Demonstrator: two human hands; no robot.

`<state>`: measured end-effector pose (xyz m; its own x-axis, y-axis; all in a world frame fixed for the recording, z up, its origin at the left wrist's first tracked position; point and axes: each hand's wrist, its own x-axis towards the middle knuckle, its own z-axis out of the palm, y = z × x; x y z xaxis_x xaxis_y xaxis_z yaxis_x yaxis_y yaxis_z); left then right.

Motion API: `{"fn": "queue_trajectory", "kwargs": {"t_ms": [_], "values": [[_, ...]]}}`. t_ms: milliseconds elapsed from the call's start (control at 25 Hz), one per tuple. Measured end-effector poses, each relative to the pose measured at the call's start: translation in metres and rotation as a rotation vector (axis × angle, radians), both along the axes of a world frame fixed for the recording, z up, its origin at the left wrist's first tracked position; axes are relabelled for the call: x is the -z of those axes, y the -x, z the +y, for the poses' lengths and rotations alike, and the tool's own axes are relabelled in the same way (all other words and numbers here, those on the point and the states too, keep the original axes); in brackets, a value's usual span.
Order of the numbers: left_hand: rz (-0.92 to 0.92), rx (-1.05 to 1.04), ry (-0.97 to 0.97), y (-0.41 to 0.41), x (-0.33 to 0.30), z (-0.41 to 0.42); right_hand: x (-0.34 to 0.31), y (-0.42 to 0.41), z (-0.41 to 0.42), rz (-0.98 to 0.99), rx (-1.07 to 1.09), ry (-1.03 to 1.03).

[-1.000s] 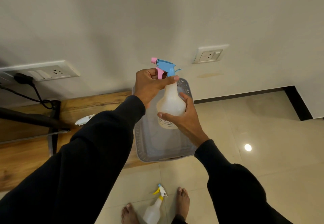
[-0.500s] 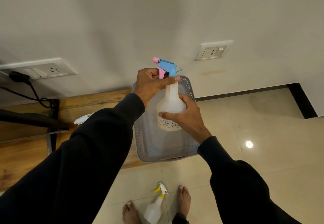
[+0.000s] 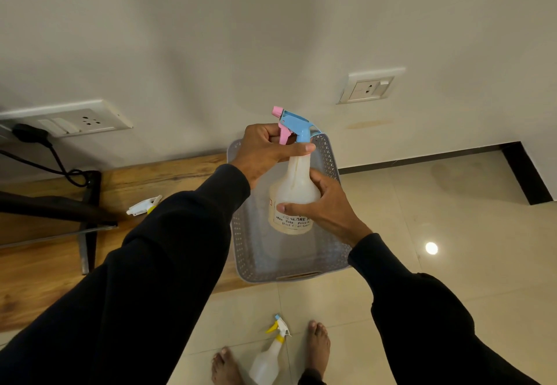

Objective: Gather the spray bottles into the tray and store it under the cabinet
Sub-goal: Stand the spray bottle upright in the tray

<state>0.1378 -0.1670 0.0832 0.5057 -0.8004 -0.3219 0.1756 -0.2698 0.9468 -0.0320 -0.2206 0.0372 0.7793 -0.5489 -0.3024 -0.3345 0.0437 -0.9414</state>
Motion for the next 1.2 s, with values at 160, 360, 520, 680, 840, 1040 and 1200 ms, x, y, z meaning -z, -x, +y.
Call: {"fn": "queue_trajectory", "kwargs": {"t_ms": [160, 360, 520, 680, 840, 1040, 1200], "values": [[-0.095, 0.061, -0.021, 0.001, 0.002, -0.003, 0.018, -0.015, -0.01, 0.091, 0.052, 0.366], [-0.189, 0.005, -0.09, 0.001, 0.019, 0.0, 0.053, -0.03, -0.035, 0.188, 0.19, 0.59], [-0.194, -0.025, -0.174, -0.009, 0.043, 0.014, 0.075, -0.032, -0.054, 0.263, 0.196, 0.642], [-0.223, -0.047, -0.247, -0.015, 0.065, 0.026, 0.091, -0.032, -0.056, 0.306, 0.151, 0.671], [-0.232, -0.042, -0.292, -0.018, 0.08, 0.036, 0.098, -0.039, -0.058, 0.238, 0.162, 0.669], [-0.244, -0.052, -0.306, -0.016, 0.089, 0.038, 0.099, -0.044, -0.06, 0.212, 0.129, 0.656], [-0.25, -0.081, -0.317, -0.013, 0.084, 0.051, 0.094, -0.035, -0.049, 0.128, 0.199, 0.591]]}}
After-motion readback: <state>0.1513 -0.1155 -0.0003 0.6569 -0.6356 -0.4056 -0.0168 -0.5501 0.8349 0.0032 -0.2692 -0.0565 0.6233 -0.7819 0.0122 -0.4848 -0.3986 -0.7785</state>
